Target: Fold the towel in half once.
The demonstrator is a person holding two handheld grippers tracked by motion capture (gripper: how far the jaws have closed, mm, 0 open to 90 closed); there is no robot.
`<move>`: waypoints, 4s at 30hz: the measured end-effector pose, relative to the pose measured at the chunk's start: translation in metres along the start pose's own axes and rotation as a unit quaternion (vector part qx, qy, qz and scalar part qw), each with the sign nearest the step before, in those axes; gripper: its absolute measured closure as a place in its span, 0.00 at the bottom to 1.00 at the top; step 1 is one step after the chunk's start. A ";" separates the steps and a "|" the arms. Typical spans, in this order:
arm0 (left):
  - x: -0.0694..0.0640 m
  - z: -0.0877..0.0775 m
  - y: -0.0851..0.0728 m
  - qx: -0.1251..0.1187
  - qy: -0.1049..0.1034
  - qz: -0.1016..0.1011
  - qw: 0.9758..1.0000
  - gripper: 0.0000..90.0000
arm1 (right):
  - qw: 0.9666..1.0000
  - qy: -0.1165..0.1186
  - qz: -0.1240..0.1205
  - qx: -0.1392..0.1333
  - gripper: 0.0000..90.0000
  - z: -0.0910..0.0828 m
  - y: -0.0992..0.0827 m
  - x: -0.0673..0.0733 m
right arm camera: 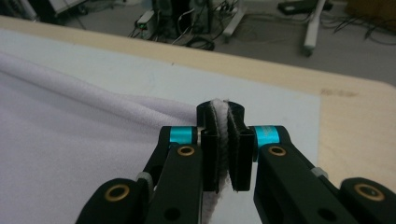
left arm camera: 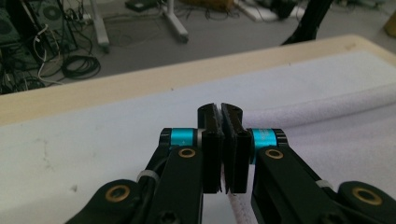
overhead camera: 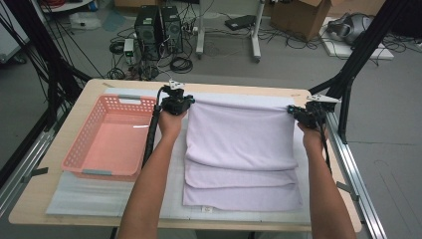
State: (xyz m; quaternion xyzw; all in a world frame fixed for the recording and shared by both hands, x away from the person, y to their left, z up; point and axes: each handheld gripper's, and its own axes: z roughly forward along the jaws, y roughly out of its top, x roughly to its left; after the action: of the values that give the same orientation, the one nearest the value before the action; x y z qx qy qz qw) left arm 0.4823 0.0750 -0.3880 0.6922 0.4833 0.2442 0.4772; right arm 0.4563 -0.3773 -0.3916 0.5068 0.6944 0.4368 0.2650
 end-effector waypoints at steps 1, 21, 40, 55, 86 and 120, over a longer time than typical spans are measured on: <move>0.001 0.002 -0.002 0.004 0.000 -0.003 1.000 0.96 | 1.000 0.000 0.014 -0.001 0.95 0.003 0.002 -0.001; -0.028 -0.022 -0.043 0.022 -0.083 -0.007 0.996 0.55 | 0.998 0.009 0.048 0.030 0.63 -0.025 -0.015 0.002; -0.042 -0.109 -0.100 -0.004 -0.116 -0.013 0.993 0.54 | 0.999 0.040 0.020 0.030 0.65 -0.120 -0.084 0.026; -0.055 -0.152 -0.151 0.056 -0.158 -0.018 0.986 0.44 | 0.996 0.064 -0.002 0.059 0.72 -0.153 -0.137 0.053; -0.072 -0.174 -0.161 0.047 -0.165 0.008 0.985 0.94 | 0.997 0.061 0.009 0.050 0.75 -0.160 -0.132 0.065; -0.075 -0.214 -0.180 0.067 -0.183 0.006 0.981 0.94 | 0.988 0.078 -0.057 0.121 0.98 -0.197 -0.162 0.090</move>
State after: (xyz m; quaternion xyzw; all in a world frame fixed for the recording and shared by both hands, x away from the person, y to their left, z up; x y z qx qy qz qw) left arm 0.2015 0.1120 -0.4488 0.7582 0.3994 0.0833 0.5086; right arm 0.1885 -0.3767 -0.4326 0.4589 0.7884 0.3721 0.1714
